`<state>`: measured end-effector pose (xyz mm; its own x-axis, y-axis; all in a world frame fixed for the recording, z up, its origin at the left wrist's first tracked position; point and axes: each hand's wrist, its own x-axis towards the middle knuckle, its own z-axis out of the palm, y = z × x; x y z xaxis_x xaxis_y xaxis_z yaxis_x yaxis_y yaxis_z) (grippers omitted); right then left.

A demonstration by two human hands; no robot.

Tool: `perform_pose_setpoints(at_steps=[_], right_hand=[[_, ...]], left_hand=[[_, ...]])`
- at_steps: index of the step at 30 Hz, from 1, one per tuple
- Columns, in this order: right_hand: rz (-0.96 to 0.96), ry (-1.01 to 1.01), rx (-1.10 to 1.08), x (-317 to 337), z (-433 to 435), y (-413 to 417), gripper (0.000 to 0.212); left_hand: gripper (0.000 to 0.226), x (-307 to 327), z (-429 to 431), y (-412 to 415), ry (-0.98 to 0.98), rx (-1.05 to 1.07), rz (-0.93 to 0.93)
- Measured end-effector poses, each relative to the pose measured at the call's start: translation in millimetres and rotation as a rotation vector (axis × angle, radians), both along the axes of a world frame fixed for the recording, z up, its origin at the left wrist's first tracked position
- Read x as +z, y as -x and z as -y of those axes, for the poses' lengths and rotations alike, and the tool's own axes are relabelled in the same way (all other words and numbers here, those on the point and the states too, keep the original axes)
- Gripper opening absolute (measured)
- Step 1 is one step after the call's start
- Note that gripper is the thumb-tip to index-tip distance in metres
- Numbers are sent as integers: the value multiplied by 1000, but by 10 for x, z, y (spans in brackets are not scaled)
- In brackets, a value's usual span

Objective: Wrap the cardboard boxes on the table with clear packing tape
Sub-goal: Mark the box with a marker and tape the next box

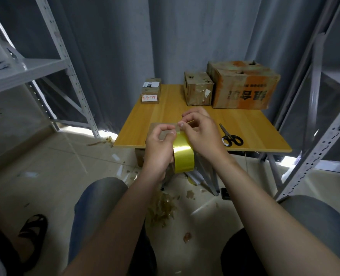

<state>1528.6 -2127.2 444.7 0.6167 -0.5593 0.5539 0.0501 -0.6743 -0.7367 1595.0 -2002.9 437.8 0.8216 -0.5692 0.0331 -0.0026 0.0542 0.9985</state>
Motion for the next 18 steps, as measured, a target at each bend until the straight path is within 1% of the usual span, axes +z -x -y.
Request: perform_pose_setpoints(at_steps=[5, 7, 8, 10, 12, 13, 15, 16, 17, 18], right_hand=[[-16, -5, -5, 23, -3, 36, 5], [-26, -8, -50, 44, 29, 36, 5], [-44, -2, -84, 66, 48, 32, 9], [-112, -7, -147, 123, 85, 32, 24], [-179, -46, -200, 190, 100, 42, 46], [-198, -90, -219, 213, 120, 41, 58], [-174, -267, -220, 274, 189, 44, 84], [-135, -360, -229, 298, 254, 45, 92], [-94, -431, -248, 309, 356, 40, 94], [-58, -480, -266, 320, 467, 39, 92]], left_hand=[[12, -27, 63, -44, -22, -22, -73], [14, -9, 129, -64, 5, -35, -137], [14, 14, 172, -71, 25, -43, -164], [14, 77, 287, -99, 57, -52, -168], [14, 159, 477, -164, 61, -49, -106], [16, 203, 600, -206, 60, -44, -86], [25, 315, 857, -262, 48, -45, -114], [29, 367, 973, -289, 25, -65, -141], [31, 410, 1080, -314, -9, -107, -141], [29, 448, 1172, -325, -51, -166, -101]])
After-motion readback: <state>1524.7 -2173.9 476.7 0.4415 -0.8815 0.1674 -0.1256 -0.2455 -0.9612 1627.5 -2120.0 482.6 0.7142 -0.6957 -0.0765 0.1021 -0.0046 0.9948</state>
